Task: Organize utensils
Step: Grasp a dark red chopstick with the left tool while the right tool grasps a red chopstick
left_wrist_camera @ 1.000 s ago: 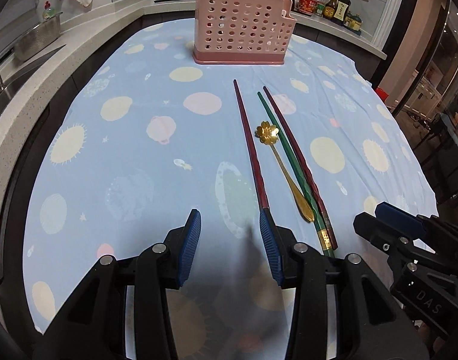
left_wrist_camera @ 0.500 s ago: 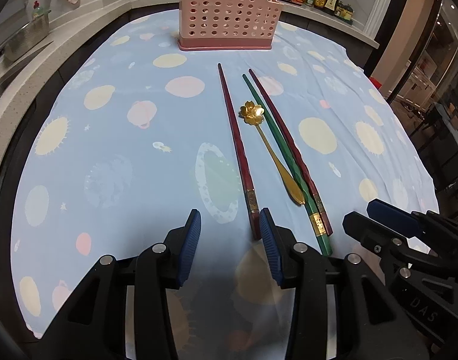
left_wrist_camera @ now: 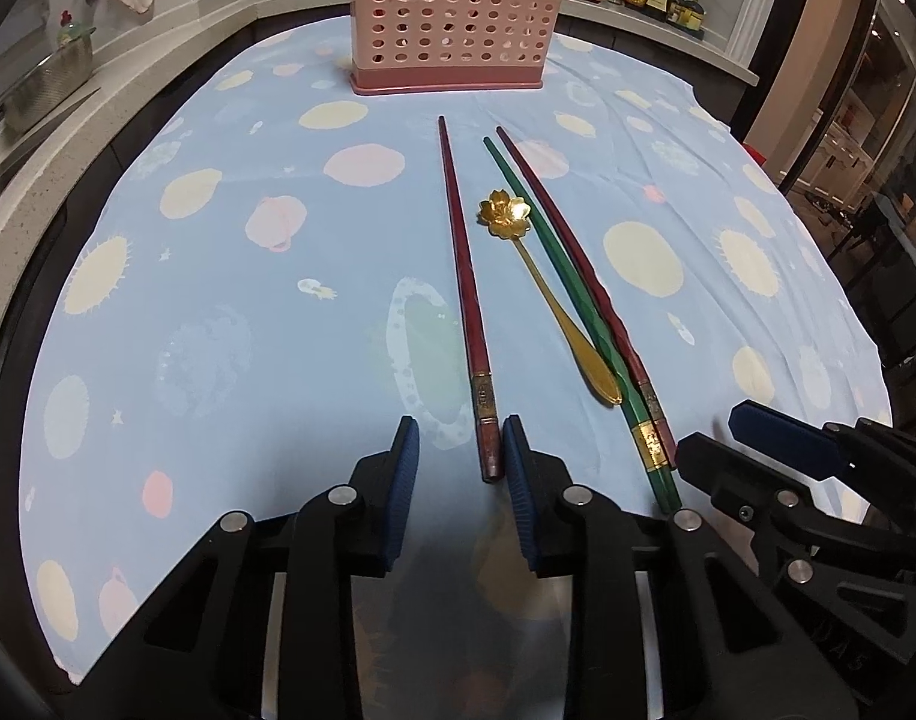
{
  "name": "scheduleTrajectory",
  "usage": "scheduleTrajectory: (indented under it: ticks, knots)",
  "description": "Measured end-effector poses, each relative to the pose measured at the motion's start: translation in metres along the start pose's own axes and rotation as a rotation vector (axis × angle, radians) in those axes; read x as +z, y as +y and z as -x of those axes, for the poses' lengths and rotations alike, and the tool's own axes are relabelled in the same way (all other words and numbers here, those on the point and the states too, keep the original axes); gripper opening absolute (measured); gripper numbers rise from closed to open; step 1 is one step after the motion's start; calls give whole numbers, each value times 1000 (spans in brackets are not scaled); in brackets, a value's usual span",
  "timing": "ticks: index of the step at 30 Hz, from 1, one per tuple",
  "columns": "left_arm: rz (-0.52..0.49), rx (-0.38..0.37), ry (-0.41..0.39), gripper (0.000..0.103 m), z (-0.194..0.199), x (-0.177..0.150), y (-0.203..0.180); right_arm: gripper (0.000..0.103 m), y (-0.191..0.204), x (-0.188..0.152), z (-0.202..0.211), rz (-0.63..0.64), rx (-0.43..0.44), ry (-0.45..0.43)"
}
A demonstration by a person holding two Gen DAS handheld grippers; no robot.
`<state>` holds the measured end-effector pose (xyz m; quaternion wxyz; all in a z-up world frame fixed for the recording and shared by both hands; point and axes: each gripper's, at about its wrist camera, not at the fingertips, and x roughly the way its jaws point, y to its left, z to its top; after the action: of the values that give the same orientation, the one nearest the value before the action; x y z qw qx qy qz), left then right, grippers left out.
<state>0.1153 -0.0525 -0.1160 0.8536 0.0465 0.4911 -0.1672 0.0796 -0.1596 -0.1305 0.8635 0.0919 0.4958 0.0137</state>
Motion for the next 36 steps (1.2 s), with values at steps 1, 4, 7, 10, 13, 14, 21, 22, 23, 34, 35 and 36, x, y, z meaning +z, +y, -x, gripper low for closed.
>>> scheduleTrajectory:
  ticks: [1, 4, 7, 10, 13, 14, 21, 22, 23, 34, 35, 36]
  knots:
    - [4, 1, 0, 20, 0, 0, 1, 36, 0, 0, -1, 1, 0, 2]
    - [10, -6, 1, 19, 0, 0, 4, 36, 0, 1, -5, 4, -4, 6]
    - [2, 3, -1, 19, 0, 0, 4, 35, -1, 2, -8, 2, -9, 8]
    - [6, -1, 0, 19, 0, 0, 5, 34, -5, 3, -10, -8, -15, 9]
    - [3, 1, -1, 19, 0, 0, 4, 34, -8, 4, -13, -16, -18, 10]
    - [1, 3, -2, 19, 0, 0, 3, 34, -8, 5, -13, -14, -19, 10]
    - [0, 4, -4, 19, 0, 0, 3, 32, 0, 7, -19, 18, -31, 7]
    - [1, 3, -4, 19, 0, 0, 3, 31, 1, 8, -19, 22, -32, 5]
    - [2, 2, -4, 19, 0, 0, 3, 27, 1, 8, -20, 24, -32, 4]
    - [5, -6, -6, 19, 1, -1, 4, 7, 8, 10, -22, 54, -35, -3]
    - [5, -7, -6, 19, 1, -1, 4, 7, 8, 10, -22, 53, -34, -4]
    - [6, -8, -6, 19, 1, -1, 4, 7, 8, 9, -21, 53, -34, -5]
